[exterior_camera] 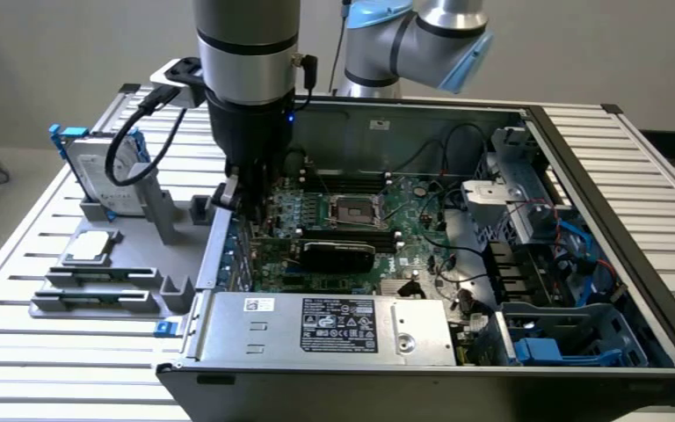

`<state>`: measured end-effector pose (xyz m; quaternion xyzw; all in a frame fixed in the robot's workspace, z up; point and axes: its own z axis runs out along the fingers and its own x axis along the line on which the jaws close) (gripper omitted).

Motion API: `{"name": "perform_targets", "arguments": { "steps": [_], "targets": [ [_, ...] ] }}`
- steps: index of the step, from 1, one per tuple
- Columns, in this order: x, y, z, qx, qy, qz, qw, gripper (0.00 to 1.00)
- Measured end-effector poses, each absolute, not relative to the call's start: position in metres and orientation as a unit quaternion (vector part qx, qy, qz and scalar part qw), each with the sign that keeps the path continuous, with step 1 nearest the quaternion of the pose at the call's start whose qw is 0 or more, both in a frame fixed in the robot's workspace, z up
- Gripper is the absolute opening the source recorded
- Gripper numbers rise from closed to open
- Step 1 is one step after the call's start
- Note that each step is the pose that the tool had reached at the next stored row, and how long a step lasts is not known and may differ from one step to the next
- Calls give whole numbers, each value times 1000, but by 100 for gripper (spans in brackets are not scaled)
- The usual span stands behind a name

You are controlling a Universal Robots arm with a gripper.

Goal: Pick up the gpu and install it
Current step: 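Press down on the gpu until it lock into place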

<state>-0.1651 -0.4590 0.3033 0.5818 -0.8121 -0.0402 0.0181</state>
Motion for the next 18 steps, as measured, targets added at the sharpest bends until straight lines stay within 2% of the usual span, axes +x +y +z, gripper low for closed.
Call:
{"name": "perform_targets", "arguments": {
  "steps": [6,18],
  "targets": [
    [-164,-457,305,576,-817,-39,20,11],
    [-158,-457,312,571,-820,-25,42,11]
  ]
}}
